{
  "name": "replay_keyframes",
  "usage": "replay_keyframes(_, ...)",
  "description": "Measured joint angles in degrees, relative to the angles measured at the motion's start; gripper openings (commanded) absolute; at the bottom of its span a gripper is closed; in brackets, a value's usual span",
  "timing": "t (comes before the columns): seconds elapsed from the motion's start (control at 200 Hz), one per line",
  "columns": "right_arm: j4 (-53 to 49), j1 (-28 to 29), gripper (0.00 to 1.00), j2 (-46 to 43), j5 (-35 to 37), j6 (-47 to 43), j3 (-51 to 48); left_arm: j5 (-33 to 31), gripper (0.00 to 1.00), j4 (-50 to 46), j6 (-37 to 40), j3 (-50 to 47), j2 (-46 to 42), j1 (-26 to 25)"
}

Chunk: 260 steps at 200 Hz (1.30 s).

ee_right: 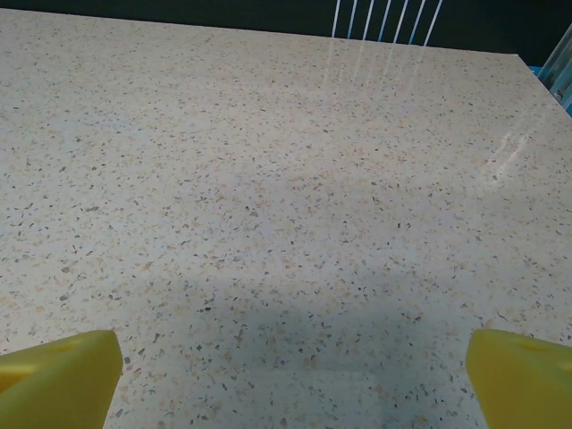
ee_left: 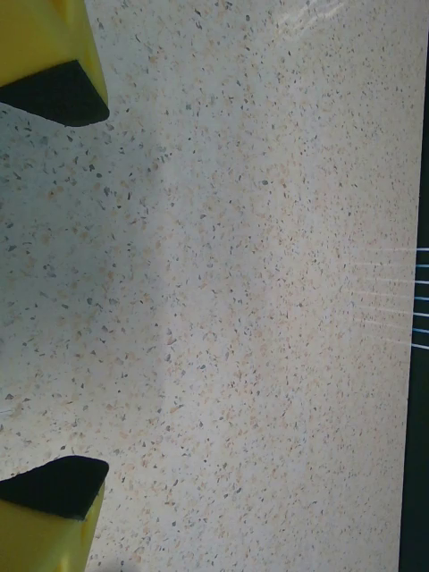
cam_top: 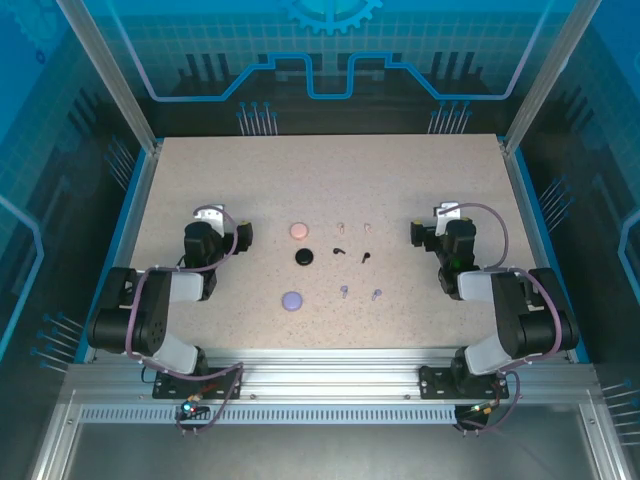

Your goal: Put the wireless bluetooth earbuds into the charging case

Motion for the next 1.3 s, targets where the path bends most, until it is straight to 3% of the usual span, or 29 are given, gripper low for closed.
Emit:
replay_keyframes(0.985,-0.6,0.0,1.00,-0.4,0.1,0.2,0.0,-0.2,0.99,-0.7,0.0,0.0,-0.6,0.0)
replay_keyframes(1.301,-22.9,0.1,1.00,-16.2,3.9,6.3,7.2,-2.8,0.99,-15.1,-2.8,4.3,-12.3,0.0)
